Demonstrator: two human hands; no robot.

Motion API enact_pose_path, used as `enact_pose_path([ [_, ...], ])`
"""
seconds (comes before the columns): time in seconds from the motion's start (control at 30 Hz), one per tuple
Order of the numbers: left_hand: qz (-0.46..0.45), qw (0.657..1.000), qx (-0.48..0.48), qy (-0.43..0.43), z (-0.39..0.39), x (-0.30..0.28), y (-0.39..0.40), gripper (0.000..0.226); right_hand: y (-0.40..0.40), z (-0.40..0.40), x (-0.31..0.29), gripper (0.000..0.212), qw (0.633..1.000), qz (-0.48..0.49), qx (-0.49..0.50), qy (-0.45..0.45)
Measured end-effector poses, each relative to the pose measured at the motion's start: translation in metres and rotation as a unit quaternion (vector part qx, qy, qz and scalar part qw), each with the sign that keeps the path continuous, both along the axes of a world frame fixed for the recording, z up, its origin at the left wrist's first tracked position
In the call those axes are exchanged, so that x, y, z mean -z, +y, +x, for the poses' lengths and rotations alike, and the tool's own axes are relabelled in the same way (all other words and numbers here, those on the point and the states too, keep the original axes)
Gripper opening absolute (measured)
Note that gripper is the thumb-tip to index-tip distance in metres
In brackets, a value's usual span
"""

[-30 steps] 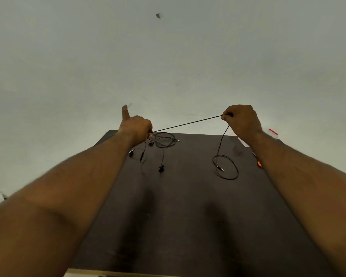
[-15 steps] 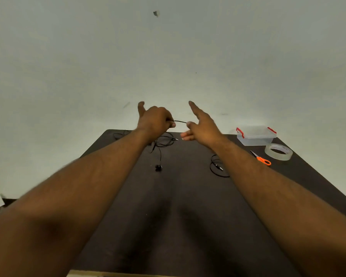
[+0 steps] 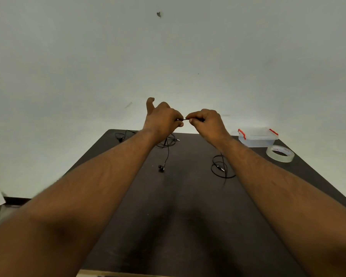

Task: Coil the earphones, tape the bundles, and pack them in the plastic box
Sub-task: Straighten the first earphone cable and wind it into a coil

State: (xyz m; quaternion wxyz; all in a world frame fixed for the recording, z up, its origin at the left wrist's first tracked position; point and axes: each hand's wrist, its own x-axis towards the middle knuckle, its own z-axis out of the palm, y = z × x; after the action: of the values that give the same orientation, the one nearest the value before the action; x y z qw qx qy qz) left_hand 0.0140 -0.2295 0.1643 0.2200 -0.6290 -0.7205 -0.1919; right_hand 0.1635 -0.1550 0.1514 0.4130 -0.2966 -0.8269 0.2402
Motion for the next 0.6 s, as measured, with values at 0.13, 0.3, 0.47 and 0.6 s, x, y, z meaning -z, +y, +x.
enact_pose_path([
  [0.13,0.009,1.0,0.004,0.013,-0.003,-0.002,-0.002,0.027,0.002,0.005,-0.003,0.015,1.0,0.004,0.004,0.013],
  [0.3,0.014,0.998,-0.006,-0.053,-0.021,-0.003,-0.011,0.022,0.014,0.022,-0.008,0.01,0.993,-0.061,0.017,0.099],
  [0.47,0.018,0.998,-0.028,-0.06,-0.032,-0.002,-0.019,0.021,0.024,0.037,-0.012,0.012,0.991,-0.07,0.034,0.108],
  [0.6,0.006,0.998,-0.03,-0.053,-0.029,-0.005,-0.018,0.022,0.027,0.041,-0.013,0.013,0.989,-0.065,0.05,0.121],
])
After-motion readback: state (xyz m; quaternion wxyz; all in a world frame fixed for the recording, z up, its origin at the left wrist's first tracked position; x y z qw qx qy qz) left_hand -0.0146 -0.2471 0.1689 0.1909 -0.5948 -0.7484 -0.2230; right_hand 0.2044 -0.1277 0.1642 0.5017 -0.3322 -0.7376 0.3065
